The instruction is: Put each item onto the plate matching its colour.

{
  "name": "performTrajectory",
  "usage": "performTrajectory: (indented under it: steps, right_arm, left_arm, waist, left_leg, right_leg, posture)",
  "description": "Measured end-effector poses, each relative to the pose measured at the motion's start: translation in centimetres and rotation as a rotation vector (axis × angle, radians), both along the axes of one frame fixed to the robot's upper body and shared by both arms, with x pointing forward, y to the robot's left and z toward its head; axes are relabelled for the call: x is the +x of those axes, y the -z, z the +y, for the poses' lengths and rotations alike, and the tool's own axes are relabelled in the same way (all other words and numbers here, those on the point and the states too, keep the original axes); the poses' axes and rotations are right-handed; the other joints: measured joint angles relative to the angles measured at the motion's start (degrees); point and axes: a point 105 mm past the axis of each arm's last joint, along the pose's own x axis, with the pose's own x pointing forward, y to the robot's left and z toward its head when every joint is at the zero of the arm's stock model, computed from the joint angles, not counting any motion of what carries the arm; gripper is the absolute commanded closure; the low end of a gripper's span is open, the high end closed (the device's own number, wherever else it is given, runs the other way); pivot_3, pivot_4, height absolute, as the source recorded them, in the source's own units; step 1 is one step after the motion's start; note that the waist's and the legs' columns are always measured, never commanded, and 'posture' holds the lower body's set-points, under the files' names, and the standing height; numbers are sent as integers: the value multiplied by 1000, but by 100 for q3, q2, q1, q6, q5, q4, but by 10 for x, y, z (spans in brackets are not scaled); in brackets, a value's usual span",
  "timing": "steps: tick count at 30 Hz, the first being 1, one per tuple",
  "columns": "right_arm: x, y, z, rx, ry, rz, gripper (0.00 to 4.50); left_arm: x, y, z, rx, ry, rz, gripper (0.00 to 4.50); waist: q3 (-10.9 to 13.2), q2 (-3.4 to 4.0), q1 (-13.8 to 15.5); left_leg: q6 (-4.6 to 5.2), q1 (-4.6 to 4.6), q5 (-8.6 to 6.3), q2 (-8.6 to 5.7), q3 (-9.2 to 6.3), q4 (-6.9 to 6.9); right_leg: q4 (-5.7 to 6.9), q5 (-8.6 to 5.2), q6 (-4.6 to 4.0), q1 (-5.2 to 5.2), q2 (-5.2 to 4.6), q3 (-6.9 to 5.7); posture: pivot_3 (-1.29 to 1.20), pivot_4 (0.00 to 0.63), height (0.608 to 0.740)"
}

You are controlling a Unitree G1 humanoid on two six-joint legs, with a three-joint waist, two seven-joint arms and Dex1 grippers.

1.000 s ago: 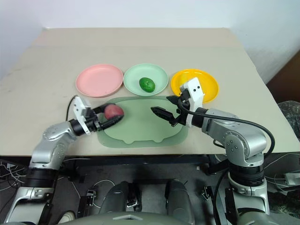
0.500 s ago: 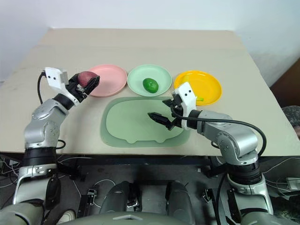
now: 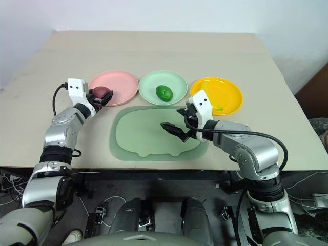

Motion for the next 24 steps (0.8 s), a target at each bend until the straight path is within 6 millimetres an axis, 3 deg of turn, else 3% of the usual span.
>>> performTrajectory:
  steps: [6, 10, 17, 24]
  right_arm:
    - [1, 3, -1, 1, 17, 6, 0]
    - [0, 5, -4, 5, 33, 15, 0]
    - [-3, 1, -20, 86, 84, -53, 0]
    - [-11, -4, -15, 151, 33, -100, 0]
  left_arm:
    - [-6, -9, -7, 10, 65, -45, 16]
    - [-24, -16, -10, 32, 130, -105, 16]
    - [-88, -26, -10, 59, 378, -256, 16]
    - [-126, -11, -4, 63, 530, -209, 16]
  waist:
    - [0, 0, -5]
    - [0, 0, -12]
    - [0, 1, -15]
    - [0, 0, 26]
  left_leg:
    - [0, -1, 0, 1, 0, 0]
    - [0, 0, 0, 2, 0, -1]
    - [-5, 2, -3, 7, 1, -4]
    - [-16, 1, -13, 10, -4, -3]
  right_leg:
    - [0, 0, 0, -1, 0, 1]
    - [0, 0, 0, -2, 0, 0]
    - [-1, -1, -1, -3, -2, 1]
    - [-9, -4, -8, -1, -9, 1]
  posture:
    - [0, 150, 695]
    - [0, 150, 695]
    - [0, 150, 695]
    - [0, 150, 695]
